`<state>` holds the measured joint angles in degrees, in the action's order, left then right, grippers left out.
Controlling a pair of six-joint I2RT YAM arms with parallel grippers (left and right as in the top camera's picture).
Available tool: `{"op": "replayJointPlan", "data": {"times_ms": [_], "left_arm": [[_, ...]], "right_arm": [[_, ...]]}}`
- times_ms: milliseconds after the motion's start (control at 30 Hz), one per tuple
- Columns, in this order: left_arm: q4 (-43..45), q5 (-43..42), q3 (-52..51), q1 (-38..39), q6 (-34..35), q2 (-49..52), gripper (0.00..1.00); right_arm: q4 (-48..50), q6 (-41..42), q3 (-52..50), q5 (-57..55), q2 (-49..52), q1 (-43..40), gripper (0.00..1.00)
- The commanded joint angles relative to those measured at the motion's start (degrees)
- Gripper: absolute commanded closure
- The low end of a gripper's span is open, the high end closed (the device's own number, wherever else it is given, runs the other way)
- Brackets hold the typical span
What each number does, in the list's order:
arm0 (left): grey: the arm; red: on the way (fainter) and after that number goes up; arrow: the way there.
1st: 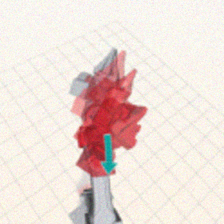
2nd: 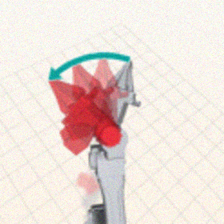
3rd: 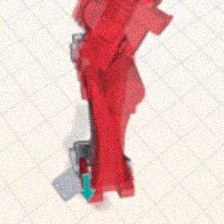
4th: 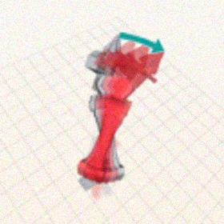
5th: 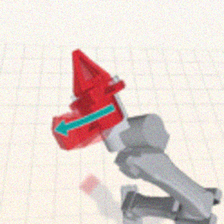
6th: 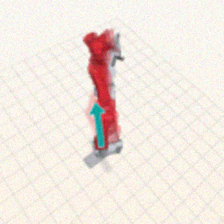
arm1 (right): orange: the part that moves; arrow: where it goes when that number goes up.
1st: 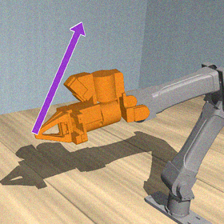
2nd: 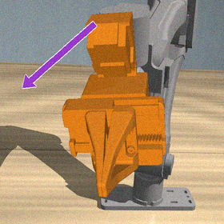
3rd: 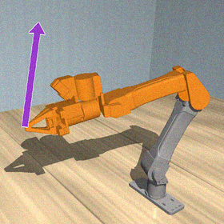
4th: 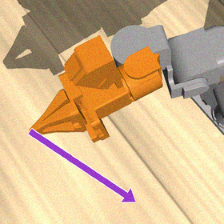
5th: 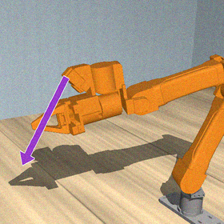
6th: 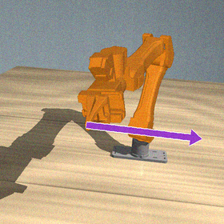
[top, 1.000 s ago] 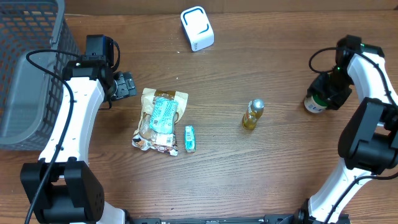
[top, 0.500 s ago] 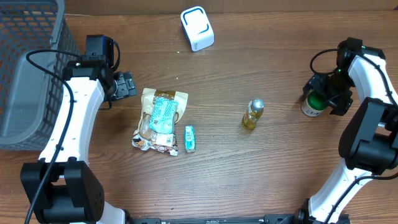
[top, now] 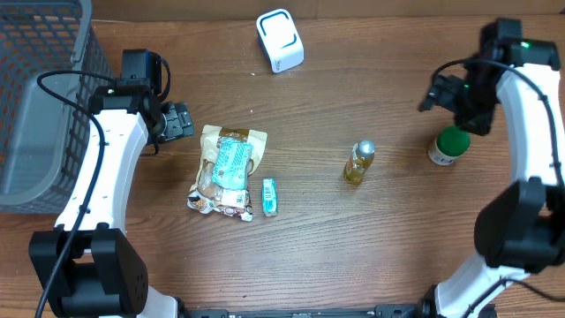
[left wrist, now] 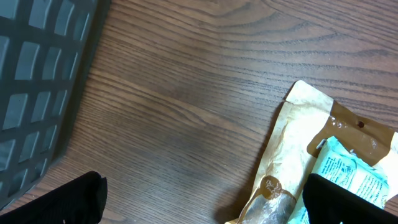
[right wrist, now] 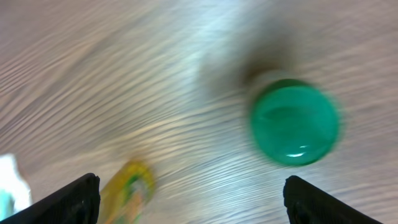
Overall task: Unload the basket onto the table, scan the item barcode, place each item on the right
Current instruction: 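Open the right gripper and move it over the yellow oil bottle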
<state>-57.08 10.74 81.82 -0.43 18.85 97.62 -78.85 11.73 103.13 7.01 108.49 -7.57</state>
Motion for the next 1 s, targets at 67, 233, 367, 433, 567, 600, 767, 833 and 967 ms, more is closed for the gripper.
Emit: {"op": "replayJointPlan", "data": {"times_ms": [67,233,367,433,567,600,767,833,967], "left_arm": [[0.11,0.15,0.83,0.07,-1.09,-0.24,0.0],[0.13,0.15,0.83,0.07,-1.07,-0.24,0.0],[0.13,0.15,0.83,0.07,-1.09,-0.24,0.0],[0.13,0.15,0.83,0.07,-1.07,-0.24,0.01],[0.11,0.15,0.83,0.07,-1.07,-0.24,0.01],[0.13,0.15,0.83,0.07,-1.07,-0.24,0.0],[0.13,0.15,0.83,0.07,-1.07,-0.24,0.01],[0.13,0.15,0.83,0.07,-1.09,-0.24,0.0],[0.13,0.15,0.83,0.07,-1.07,-0.24,0.0]], "right_arm": [[-0.76,-3.26,1.49,2.54,-6.95,7.04,0.09],[-4.85,-3.26,1.22,0.72,-8.37,13.86,0.1],[-5.53,-3.26,-2.03,-0.96,-8.26,18.05,0.1],[-4.72,-3.28,-4.26,-1.62,-8.2,19.82,0.1],[-1.42,-3.26,-8.94,-4.46,-8.17,22.49,0.1],[-0.48,-3.26,-9.92,-4.37,-8.17,22.93,0.1],[3.93,-3.23,-14.6,-4.42,-8.09,24.9,0.1],[5.05,-3.26,-16.13,-4.42,-8.07,25.14,0.1],[8.07,-3.26,-19.04,-5.01,-8.07,25.14,0.2]]}}
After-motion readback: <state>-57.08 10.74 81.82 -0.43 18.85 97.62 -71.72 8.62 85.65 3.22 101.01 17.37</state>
